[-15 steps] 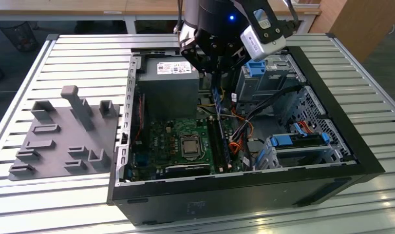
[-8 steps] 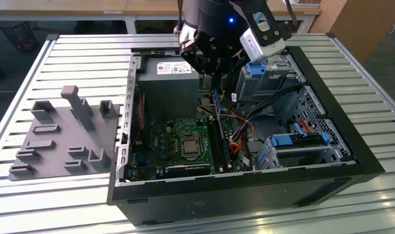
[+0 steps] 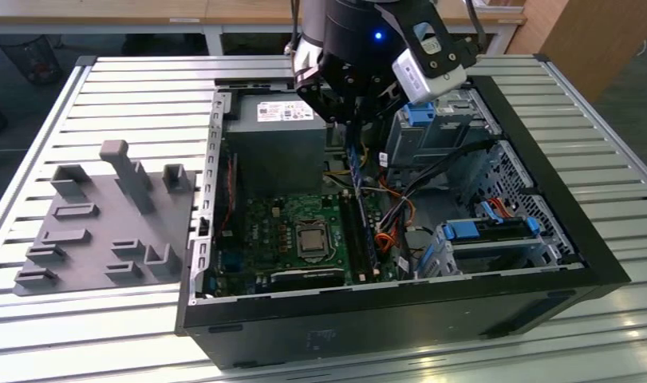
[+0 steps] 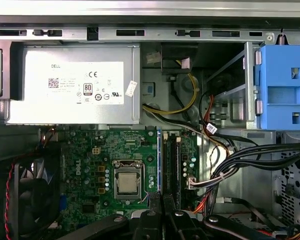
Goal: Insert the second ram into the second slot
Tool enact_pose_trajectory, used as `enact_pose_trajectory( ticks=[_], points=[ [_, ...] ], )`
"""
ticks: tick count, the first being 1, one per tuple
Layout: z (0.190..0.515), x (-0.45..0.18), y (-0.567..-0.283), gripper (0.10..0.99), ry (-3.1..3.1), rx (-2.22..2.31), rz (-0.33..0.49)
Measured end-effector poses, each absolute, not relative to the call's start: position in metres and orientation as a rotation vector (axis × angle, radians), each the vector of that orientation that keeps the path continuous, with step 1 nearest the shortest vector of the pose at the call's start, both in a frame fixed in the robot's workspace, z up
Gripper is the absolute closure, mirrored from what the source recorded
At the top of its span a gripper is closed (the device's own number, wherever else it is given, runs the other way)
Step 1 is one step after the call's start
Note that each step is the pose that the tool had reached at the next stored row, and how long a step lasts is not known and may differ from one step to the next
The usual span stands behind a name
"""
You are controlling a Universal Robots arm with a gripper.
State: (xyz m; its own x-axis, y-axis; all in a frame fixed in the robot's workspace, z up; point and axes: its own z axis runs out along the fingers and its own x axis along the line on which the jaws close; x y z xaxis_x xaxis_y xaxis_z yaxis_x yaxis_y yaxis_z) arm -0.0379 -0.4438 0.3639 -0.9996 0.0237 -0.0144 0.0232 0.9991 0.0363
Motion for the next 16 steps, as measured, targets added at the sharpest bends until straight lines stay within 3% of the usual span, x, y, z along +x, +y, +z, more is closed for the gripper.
enact_pose_trajectory(
  ticks=[16],
  points=[
    [0.3607, -0.0379, -0.4438, 0.953, 3.127, 0.037, 0.057]
  ],
)
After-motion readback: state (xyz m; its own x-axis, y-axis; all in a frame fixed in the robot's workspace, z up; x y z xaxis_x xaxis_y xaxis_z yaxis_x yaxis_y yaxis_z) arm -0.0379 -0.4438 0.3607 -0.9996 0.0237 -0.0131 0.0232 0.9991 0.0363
